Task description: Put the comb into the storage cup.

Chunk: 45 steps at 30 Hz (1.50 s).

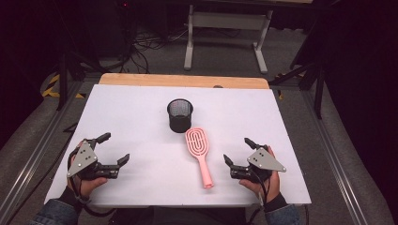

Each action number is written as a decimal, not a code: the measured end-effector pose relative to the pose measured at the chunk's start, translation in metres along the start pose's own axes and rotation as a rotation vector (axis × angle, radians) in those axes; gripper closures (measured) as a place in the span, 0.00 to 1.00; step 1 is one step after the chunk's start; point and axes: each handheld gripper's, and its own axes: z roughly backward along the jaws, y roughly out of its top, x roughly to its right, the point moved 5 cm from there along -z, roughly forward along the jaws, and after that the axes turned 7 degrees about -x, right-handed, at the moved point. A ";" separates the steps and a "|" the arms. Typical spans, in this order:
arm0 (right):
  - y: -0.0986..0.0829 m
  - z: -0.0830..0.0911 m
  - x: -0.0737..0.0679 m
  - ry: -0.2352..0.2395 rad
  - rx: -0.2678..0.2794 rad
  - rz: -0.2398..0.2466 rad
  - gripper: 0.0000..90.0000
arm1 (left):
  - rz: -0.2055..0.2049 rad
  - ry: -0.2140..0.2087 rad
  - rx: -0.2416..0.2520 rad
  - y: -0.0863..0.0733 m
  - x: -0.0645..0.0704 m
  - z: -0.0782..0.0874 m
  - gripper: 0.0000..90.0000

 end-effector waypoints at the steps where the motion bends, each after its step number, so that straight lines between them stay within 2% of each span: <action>1: -0.001 0.000 0.000 0.001 0.001 0.001 0.12 | -0.002 -0.005 0.000 0.000 0.000 -0.001 0.08; 4: -0.003 -0.001 0.002 0.008 -0.008 -0.005 0.13 | -0.019 -0.021 -0.028 -0.003 0.002 -0.007 0.08; 5: -0.004 -0.002 0.001 0.016 -0.013 -0.012 0.14 | -0.010 -0.029 -0.028 -0.004 0.003 -0.007 0.09; 10: -0.004 -0.004 0.001 0.030 -0.020 -0.017 0.15 | -0.026 -0.034 -0.029 -0.004 0.004 -0.006 0.09; 12: -0.002 -0.006 0.000 0.046 -0.016 -0.025 0.17 | -0.018 -0.042 -0.028 -0.005 0.004 -0.005 0.08; 15: 0.002 -0.007 0.001 0.080 0.005 -0.068 0.23 | -0.015 -0.041 -0.027 -0.006 0.003 -0.006 0.08; 18: 0.009 -0.009 0.001 0.121 0.014 -0.080 0.32 | -0.019 -0.045 -0.033 -0.006 0.004 -0.008 0.07; 19: 0.009 -0.009 0.001 0.121 0.014 -0.080 0.32 | -0.019 -0.045 -0.033 -0.006 0.004 -0.008 0.07; 20: 0.013 -0.011 -0.001 0.153 0.011 -0.079 0.47 | -0.022 -0.043 -0.034 -0.006 0.003 -0.008 0.07; 23: 0.017 -0.013 -0.004 0.193 -0.006 -0.074 0.68 | -0.021 -0.046 -0.042 -0.007 0.004 -0.010 0.07; 24: 0.017 -0.013 -0.004 0.193 -0.006 -0.074 0.68 | -0.021 -0.046 -0.042 -0.007 0.004 -0.010 0.07; 25: 0.019 -0.014 -0.009 0.221 -0.020 -0.056 0.78 | -0.026 -0.050 -0.046 -0.008 0.004 -0.009 0.07; 26: 0.020 -0.015 -0.011 0.234 -0.020 -0.046 0.83 | -0.025 -0.055 -0.045 -0.008 0.005 -0.009 0.07; 27: 0.020 -0.015 -0.011 0.234 -0.020 -0.046 0.83 | -0.025 -0.055 -0.045 -0.008 0.005 -0.009 0.07; 30: 0.027 -0.020 -0.024 0.289 -0.038 -0.002 0.96 | -0.035 -0.053 -0.049 -0.008 0.004 -0.009 0.07; 32: 0.028 -0.021 -0.027 0.300 -0.040 0.006 0.97 | -0.028 -0.055 -0.049 -0.008 0.004 -0.010 0.07; 33: 0.030 -0.024 -0.033 0.319 -0.049 0.026 0.98 | -0.029 -0.054 -0.050 -0.008 0.004 -0.010 0.08; 36: 0.030 -0.028 -0.040 0.343 -0.067 0.041 0.98 | -0.027 -0.055 -0.048 -0.008 0.004 -0.010 0.08; 45: 0.029 -0.031 -0.046 0.333 -0.095 0.062 0.96 | -0.036 -0.055 -0.045 -0.008 0.004 -0.009 0.07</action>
